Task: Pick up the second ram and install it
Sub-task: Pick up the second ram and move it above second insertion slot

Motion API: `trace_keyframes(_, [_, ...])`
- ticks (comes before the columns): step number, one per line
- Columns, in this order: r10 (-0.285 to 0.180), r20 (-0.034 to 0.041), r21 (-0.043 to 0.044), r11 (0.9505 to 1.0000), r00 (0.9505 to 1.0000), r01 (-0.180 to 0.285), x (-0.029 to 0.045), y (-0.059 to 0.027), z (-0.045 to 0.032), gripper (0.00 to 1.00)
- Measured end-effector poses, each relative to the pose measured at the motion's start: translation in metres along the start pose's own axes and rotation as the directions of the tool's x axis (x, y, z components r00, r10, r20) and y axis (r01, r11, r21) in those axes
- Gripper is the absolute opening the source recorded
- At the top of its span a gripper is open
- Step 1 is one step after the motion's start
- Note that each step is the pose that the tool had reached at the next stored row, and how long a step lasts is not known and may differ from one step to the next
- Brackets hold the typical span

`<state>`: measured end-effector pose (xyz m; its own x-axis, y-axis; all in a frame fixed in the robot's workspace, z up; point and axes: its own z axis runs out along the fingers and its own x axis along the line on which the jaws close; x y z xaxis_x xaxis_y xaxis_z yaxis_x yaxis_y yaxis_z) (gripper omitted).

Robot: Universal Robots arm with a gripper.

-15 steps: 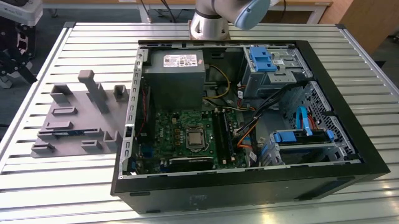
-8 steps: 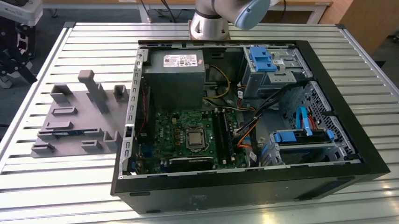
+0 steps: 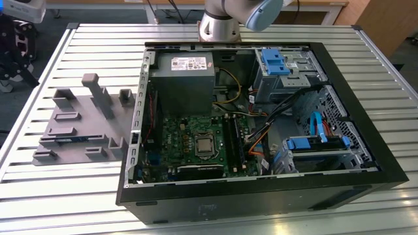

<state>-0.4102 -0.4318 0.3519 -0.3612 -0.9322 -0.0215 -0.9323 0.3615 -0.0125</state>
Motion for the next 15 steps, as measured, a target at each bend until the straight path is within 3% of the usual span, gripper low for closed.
trace_keyframes(4, [-0.072,0.0009,-0.0015,0.9974,0.9974,0.072,0.0,0.0,0.0005,0.11])
trace_keyframes(7, [-0.127,0.0017,-0.0026,0.9919,0.9919,0.127,0.0,0.0,0.001,0.11])
trace_keyframes(11, [-0.198,0.0028,-0.004,0.9802,0.9802,0.198,0.0,0.0,0.0015,0.11])
trace_keyframes(15, [-0.268,0.0041,-0.0052,0.9634,0.9634,0.268,0.0,0.0,0.0022,0.11])
